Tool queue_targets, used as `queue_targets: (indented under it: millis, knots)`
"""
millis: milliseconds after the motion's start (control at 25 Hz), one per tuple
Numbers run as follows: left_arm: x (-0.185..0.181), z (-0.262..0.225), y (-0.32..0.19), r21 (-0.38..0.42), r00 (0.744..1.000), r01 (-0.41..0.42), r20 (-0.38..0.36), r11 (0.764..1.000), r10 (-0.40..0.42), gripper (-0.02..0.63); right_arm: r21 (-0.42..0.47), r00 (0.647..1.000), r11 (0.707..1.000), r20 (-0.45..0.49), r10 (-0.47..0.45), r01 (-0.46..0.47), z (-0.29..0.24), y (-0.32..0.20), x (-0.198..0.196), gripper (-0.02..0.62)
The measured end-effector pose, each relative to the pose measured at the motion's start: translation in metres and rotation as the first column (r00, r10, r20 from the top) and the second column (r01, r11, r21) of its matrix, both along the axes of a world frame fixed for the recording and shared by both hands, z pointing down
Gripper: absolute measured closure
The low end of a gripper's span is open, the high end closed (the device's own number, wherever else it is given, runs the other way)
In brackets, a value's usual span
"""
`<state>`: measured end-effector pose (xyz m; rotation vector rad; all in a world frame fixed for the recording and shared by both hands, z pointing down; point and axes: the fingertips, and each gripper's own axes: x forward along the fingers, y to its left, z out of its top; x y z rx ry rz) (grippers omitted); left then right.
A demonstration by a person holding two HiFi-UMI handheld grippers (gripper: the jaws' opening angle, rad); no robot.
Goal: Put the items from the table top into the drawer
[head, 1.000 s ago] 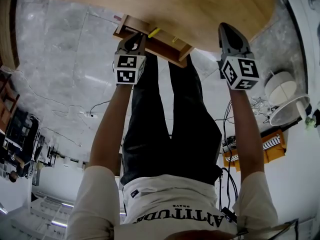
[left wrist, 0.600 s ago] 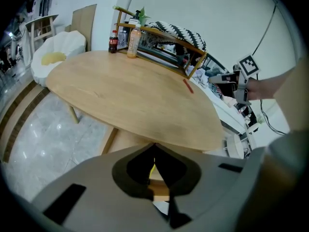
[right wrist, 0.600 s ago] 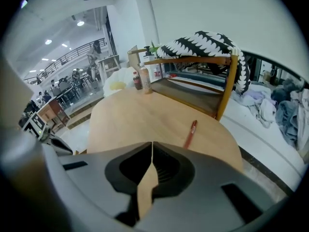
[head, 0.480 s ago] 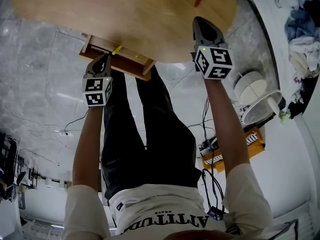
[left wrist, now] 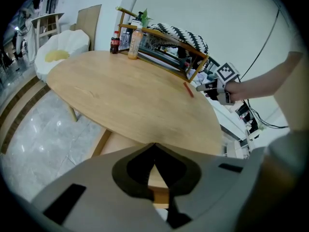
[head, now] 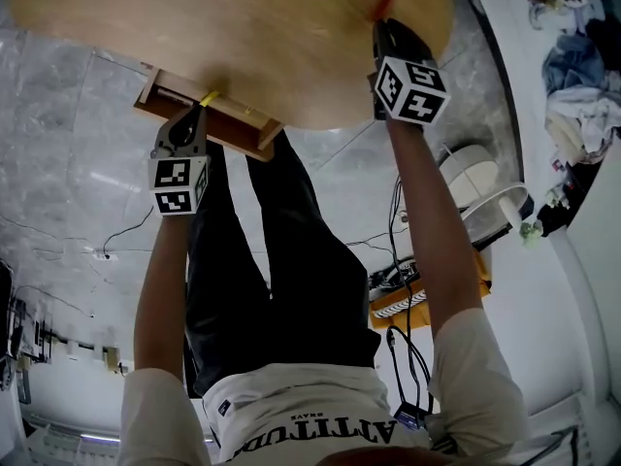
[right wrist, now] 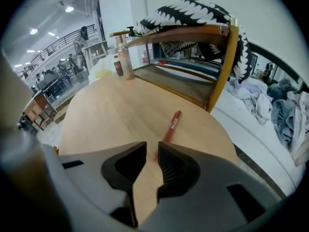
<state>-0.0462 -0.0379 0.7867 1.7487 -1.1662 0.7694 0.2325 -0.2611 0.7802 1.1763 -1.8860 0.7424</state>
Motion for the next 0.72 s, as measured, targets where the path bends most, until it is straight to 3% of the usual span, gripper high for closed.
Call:
queue_targets:
  millis: [440,720]
  knots:
    - [-0.006,0.004,0.003,-0.007,0.999,0.04,0.003,0.999,-0.04,0.584,-0.102,0.993,0.988,-0.057,0.107,-0.112,0.042,-0.012,0.011,0.485]
    - [-0.016,0.008,0.008,-0.013,0.999,0.047,0.008,0.999,-0.047,0.584,-0.104,0.986,0.982,-0.085,0.147,-0.155,0.045,-0.011,0.009,0.531]
